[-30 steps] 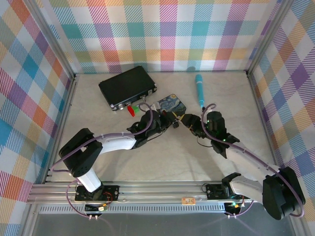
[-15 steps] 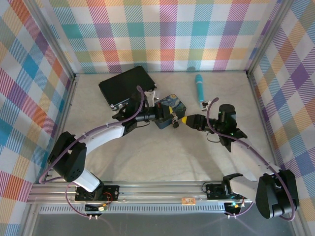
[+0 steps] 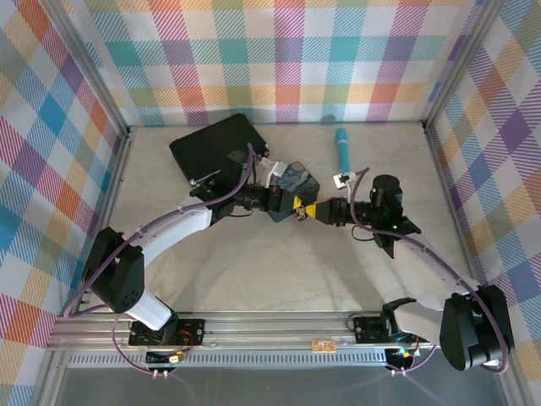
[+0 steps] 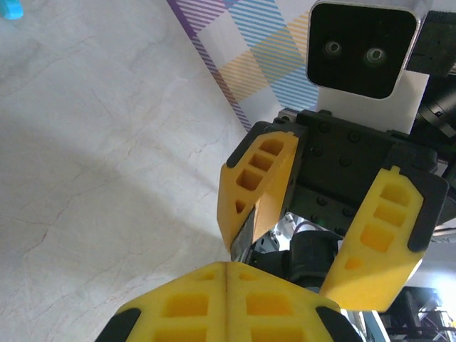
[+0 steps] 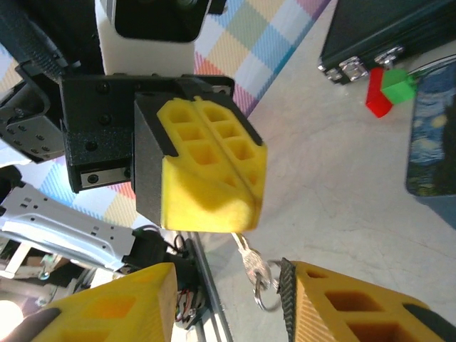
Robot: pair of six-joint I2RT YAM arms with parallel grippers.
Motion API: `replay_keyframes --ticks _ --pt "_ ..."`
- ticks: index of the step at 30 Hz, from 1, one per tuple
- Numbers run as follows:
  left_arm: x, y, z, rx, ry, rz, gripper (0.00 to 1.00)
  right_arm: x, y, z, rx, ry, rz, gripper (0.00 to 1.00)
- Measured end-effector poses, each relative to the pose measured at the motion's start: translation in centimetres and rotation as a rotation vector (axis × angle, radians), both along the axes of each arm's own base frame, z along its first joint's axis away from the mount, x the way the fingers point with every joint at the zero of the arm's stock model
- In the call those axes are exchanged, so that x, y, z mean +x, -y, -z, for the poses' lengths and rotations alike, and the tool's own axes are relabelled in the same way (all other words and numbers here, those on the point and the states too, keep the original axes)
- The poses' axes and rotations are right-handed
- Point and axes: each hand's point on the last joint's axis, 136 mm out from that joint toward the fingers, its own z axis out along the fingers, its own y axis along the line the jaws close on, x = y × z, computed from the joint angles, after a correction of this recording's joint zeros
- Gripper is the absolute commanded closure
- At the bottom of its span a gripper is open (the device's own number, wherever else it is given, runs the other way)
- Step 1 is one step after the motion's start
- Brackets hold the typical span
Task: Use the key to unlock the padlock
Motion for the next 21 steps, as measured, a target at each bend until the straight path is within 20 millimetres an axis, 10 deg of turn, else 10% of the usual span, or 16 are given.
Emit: replay_keyframes --ticks 21 --pt "-0.7 -0.2 -1.1 -0.018 0.020 0.021 1.00 -0.6 -0.7 0.7 0.014 -0.003 -0.042 0.71"
